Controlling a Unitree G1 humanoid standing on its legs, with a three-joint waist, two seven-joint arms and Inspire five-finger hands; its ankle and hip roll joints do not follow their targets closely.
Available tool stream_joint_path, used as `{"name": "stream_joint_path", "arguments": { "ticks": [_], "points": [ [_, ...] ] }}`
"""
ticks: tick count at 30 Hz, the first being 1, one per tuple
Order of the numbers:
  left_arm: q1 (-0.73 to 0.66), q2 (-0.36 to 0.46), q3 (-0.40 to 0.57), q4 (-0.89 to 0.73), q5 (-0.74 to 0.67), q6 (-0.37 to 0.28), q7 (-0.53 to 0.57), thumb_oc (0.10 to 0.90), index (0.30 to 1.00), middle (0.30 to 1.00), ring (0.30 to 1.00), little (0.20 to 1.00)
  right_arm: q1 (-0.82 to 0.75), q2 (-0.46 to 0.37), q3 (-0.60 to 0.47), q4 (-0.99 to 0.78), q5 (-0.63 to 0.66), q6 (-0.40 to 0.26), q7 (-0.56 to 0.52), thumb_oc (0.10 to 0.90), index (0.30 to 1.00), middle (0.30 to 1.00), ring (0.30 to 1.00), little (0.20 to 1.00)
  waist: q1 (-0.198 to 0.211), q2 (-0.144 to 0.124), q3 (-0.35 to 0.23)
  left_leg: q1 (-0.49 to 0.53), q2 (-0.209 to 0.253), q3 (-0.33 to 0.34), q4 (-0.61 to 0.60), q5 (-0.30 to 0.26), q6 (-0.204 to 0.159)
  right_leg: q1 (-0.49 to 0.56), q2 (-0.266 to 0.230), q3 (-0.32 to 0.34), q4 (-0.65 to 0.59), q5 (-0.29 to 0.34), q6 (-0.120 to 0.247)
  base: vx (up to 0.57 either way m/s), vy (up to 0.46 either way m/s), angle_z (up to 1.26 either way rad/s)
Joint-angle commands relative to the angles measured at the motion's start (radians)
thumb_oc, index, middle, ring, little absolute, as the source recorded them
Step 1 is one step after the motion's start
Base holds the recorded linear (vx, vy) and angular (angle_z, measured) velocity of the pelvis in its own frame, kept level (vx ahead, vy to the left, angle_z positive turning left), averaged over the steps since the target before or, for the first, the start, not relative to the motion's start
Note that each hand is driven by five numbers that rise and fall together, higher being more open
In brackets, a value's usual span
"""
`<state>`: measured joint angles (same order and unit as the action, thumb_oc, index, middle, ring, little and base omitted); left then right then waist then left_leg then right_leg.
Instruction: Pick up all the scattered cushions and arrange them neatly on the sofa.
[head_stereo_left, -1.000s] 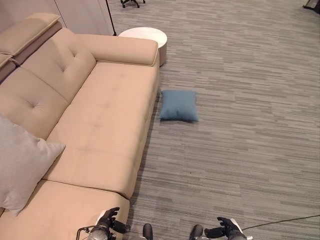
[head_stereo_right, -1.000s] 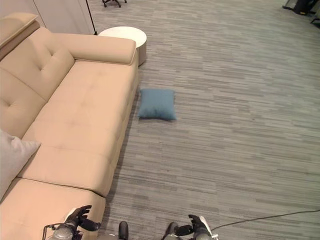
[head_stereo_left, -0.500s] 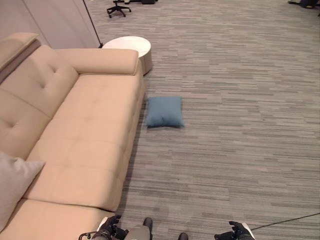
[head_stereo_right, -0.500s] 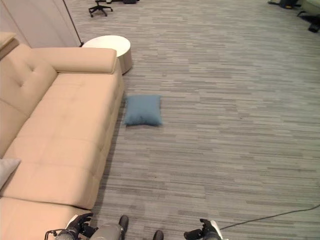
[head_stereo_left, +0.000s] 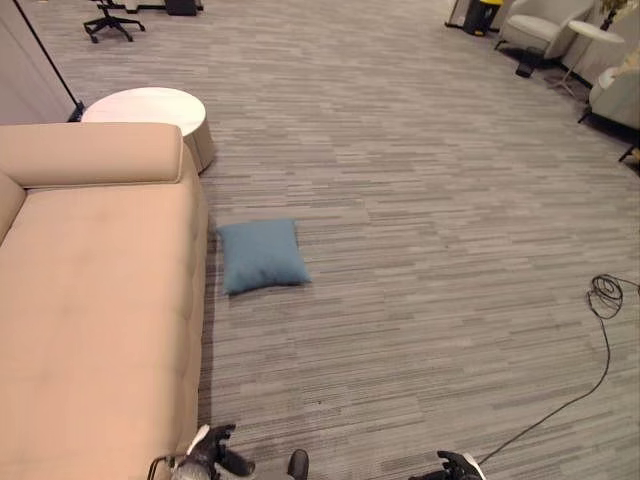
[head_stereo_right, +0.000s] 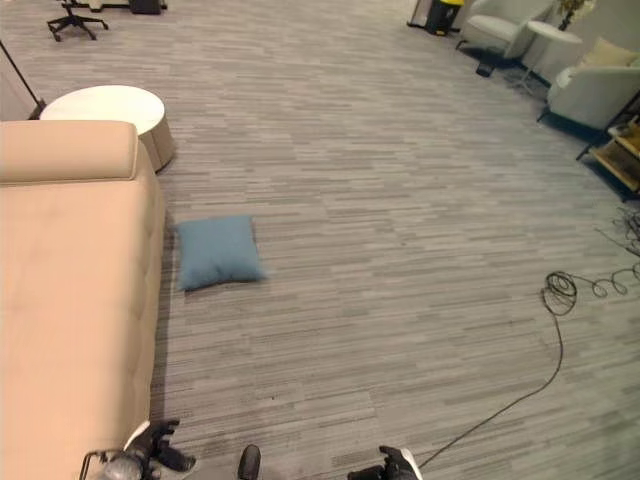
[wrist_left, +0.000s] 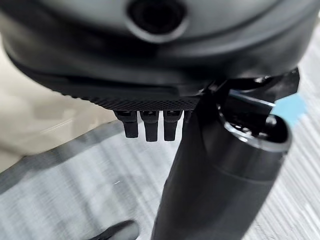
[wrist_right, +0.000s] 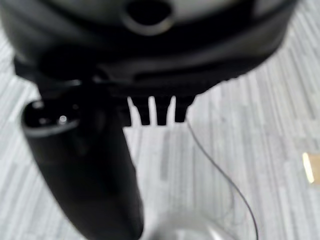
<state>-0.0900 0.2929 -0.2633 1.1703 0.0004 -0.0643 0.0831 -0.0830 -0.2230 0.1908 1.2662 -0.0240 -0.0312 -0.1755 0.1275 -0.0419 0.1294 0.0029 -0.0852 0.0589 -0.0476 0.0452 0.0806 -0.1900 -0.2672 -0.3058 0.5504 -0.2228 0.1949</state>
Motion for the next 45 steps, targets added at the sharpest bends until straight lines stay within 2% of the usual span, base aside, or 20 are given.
{"name": "stream_joint_path", "arguments": {
  "ticks": [1,3,4,8,10,12,14,15,18,20,23,27,30,32,35,38,42,43,44,45],
  "points": [
    [0.017,-0.017,0.036,-0.009,-0.008,-0.024,0.009,0.800,0.900,0.900,0.900,0.900,-0.022,-0.074,0.018,-0.037,-0.026,0.005,-0.008,0.800,0.900,0.900,0.900,0.900,0.028,0.023,0.014,0.006,0.092,-0.050,0.113,-0.148,-0.063,0.068,0.042,-0.052,-0.363,0.236,-0.035,0.14,-0.078,-0.54],
    [0.020,-0.016,0.038,-0.005,-0.004,-0.028,0.010,0.800,0.900,0.900,0.900,0.900,-0.023,-0.081,0.019,-0.035,-0.032,0.007,-0.009,0.800,0.900,0.900,0.900,0.900,0.026,0.028,0.016,0.041,0.103,-0.042,0.094,-0.159,-0.071,0.047,0.027,-0.061,-0.411,0.273,-0.022,0.32,-0.166,-0.62],
    [0.029,-0.019,0.035,0.018,0.012,-0.033,0.011,0.800,0.900,0.900,0.900,0.900,-0.010,-0.077,0.018,-0.028,-0.022,0.001,-0.002,0.800,0.900,0.900,0.900,0.900,0.008,0.007,0.010,0.092,0.109,-0.049,0.083,-0.188,-0.088,0.055,0.052,-0.019,-0.470,0.303,-0.020,0.44,-0.234,-0.37],
    [0.026,-0.031,0.019,0.032,0.022,-0.031,0.008,0.800,0.900,0.900,0.900,0.900,0.002,-0.079,0.013,-0.024,-0.006,-0.008,-0.007,0.800,0.900,0.900,0.900,0.900,-0.008,0.003,-0.012,0.091,0.158,-0.038,0.117,-0.173,-0.127,0.073,0.077,-0.047,-0.476,0.290,-0.046,0.30,-0.206,0.09],
    [0.015,-0.040,0.008,0.027,0.023,-0.031,0.003,0.800,0.900,0.900,0.900,0.900,0.000,-0.084,0.005,-0.019,0.012,-0.011,-0.015,0.800,0.900,0.900,0.900,0.900,-0.018,0.006,-0.012,0.047,0.198,-0.014,0.221,-0.132,-0.154,0.111,0.098,-0.091,-0.504,0.272,-0.065,0.20,-0.259,0.34],
    [0.001,-0.044,0.001,0.019,0.018,-0.029,0.001,0.800,0.900,0.900,0.900,0.900,-0.003,-0.089,0.006,-0.016,0.019,-0.014,-0.022,0.800,0.900,0.900,0.900,0.900,-0.011,-0.003,0.006,-0.032,0.239,0.006,0.411,-0.070,-0.166,0.158,0.121,-0.113,-0.524,0.252,-0.095,0.15,-0.275,0.45],
    [-0.004,-0.043,-0.001,0.007,0.013,-0.028,0.002,0.800,0.900,0.900,0.900,0.900,-0.005,-0.090,0.008,-0.017,0.022,-0.010,-0.022,0.800,0.900,0.900,0.900,0.900,-0.006,-0.006,0.015,-0.067,0.248,0.015,0.464,-0.069,-0.157,0.173,0.128,-0.119,-0.533,0.241,-0.105,0.15,-0.182,0.11],
    [-0.016,-0.043,-0.013,-0.010,0.002,-0.026,0.002,0.800,0.900,0.900,0.900,0.900,-0.009,-0.090,0.015,-0.021,0.030,-0.010,-0.027,0.800,0.900,0.900,0.900,0.900,0.023,-0.020,0.036,-0.157,0.169,-0.029,0.487,-0.116,-0.139,0.220,0.150,-0.089,-0.563,0.215,-0.111,0.21,-0.145,-0.30],
    [-0.027,-0.049,-0.028,-0.005,0.009,-0.025,0.003,0.800,0.900,0.900,0.900,0.900,-0.015,-0.092,0.015,-0.023,0.034,-0.011,-0.034,0.800,0.900,0.900,0.900,0.900,0.037,-0.026,0.044,-0.202,0.122,-0.031,0.418,-0.145,-0.127,0.245,0.161,-0.081,-0.589,0.202,-0.106,0.24,-0.097,-0.26],
    [-0.030,-0.051,-0.034,-0.002,0.020,-0.026,0.000,0.800,0.900,0.900,0.900,0.900,-0.012,-0.092,0.018,-0.022,0.030,-0.012,-0.036,0.800,0.900,0.900,0.900,0.900,0.047,-0.018,0.040,-0.222,0.086,-0.022,0.310,-0.099,-0.125,0.267,0.183,-0.075,-0.614,0.195,-0.100,0.22,-0.001,0.06],
    [-0.027,-0.048,-0.037,-0.001,0.030,-0.031,-0.003,0.800,0.900,0.900,0.900,0.900,-0.010,-0.086,0.025,-0.020,0.031,-0.014,-0.038,0.800,0.900,0.900,0.900,0.900,0.074,0.004,0.035,-0.281,0.040,-0.023,0.168,0.027,-0.132,0.311,0.240,-0.035,-0.635,0.173,-0.104,0.24,0.028,0.12],
    [-0.016,-0.042,-0.027,0.009,0.029,-0.029,-0.008,0.800,0.900,0.900,0.900,0.900,-0.003,-0.074,0.029,-0.019,0.021,-0.012,-0.033,0.800,0.900,0.900,0.900,0.900,0.080,-0.001,0.019,-0.256,0.041,-0.022,0.136,0.027,-0.113,0.328,0.254,-0.009,-0.624,0.145,-0.103,0.23,0.066,-0.53],
    [-0.001,-0.027,-0.002,0.017,0.025,-0.024,-0.010,0.800,0.900,0.900,0.900,0.900,0.009,-0.054,0.027,-0.007,-0.003,-0.009,-0.026,0.800,0.900,0.900,0.900,0.900,0.086,-0.033,-0.011,-0.220,0.034,-0.021,0.158,-0.009,-0.084,0.338,0.232,0.009,-0.528,0.111,-0.083,0.32,0.112,-0.41],
    [0.002,-0.012,0.005,0.016,0.024,-0.022,-0.013,0.800,0.900,0.900,0.900,0.900,0.012,-0.045,0.025,-0.006,-0.012,-0.007,-0.014,0.800,0.900,0.900,0.900,0.900,0.089,-0.044,-0.010,-0.178,0.032,-0.019,0.152,-0.033,-0.062,0.299,0.197,0.011,-0.377,0.137,-0.049,0.24,0.121,-0.05],
    [-0.006,-0.001,0.007,0.000,0.013,-0.020,-0.009,0.800,0.900,0.900,0.900,0.900,-0.005,-0.043,0.020,-0.015,-0.010,-0.001,-0.004,0.800,0.900,0.900,0.900,0.900,0.055,-0.017,0.011,-0.121,0.039,-0.038,0.146,-0.061,-0.028,0.177,0.151,0.021,-0.102,0.244,-0.002,0.15,0.151,-0.03],
    [-0.006,0.002,0.006,0.001,0.005,-0.019,-0.004,0.800,0.900,0.900,0.900,0.900,-0.008,-0.041,0.018,-0.019,-0.007,-0.003,-0.002,0.800,0.900,0.900,0.900,0.900,0.041,0.006,0.019,-0.075,0.046,-0.053,0.131,-0.083,-0.013,0.111,0.129,0.016,-0.009,0.262,-0.002,0.21,0.113,0.27],
    [0.004,-0.008,0.007,0.013,0.004,-0.023,-0.005,0.800,0.900,0.900,0.900,0.900,-0.005,-0.048,0.026,-0.025,-0.011,-0.002,0.004,0.800,0.900,0.900,0.900,0.900,0.025,0.015,0.025,0.003,0.034,-0.093,0.108,-0.128,-0.012,0.057,0.104,0.014,-0.169,0.235,-0.038,0.32,-0.009,0.17],
    [0.010,-0.015,0.008,0.022,0.004,-0.027,-0.005,0.800,0.900,0.900,0.900,0.900,-0.007,-0.054,0.030,-0.027,-0.012,-0.002,0.005,0.800,0.900,0.900,0.900,0.900,0.011,0.009,0.026,0.049,0.022,-0.129,0.090,-0.154,-0.021,0.024,0.120,0.052,-0.330,0.247,-0.041,0.61,-0.108,0.44],
    [0.012,-0.024,0.018,0.038,-0.006,-0.036,-0.004,0.800,0.900,0.900,0.900,0.900,-0.005,-0.061,0.035,-0.026,-0.006,-0.006,0.007,0.800,0.900,0.900,0.900,0.900,-0.015,0.003,0.027,0.106,0.006,-0.201,0.071,-0.184,-0.031,-0.052,0.158,0.154,-0.478,0.322,-0.021,0.62,-0.106,0.62],
    [0.013,-0.025,0.018,0.038,-0.006,-0.036,-0.004,0.800,0.900,0.900,0.900,0.900,-0.005,-0.062,0.035,-0.026,-0.006,-0.006,0.007,0.800,0.900,0.900,0.900,0.900,-0.015,0.007,0.027,0.108,0.010,-0.202,0.070,-0.187,-0.031,-0.048,0.162,0.152,-0.480,0.321,-0.021,0.48,-0.092,0.70]
  ]
}}
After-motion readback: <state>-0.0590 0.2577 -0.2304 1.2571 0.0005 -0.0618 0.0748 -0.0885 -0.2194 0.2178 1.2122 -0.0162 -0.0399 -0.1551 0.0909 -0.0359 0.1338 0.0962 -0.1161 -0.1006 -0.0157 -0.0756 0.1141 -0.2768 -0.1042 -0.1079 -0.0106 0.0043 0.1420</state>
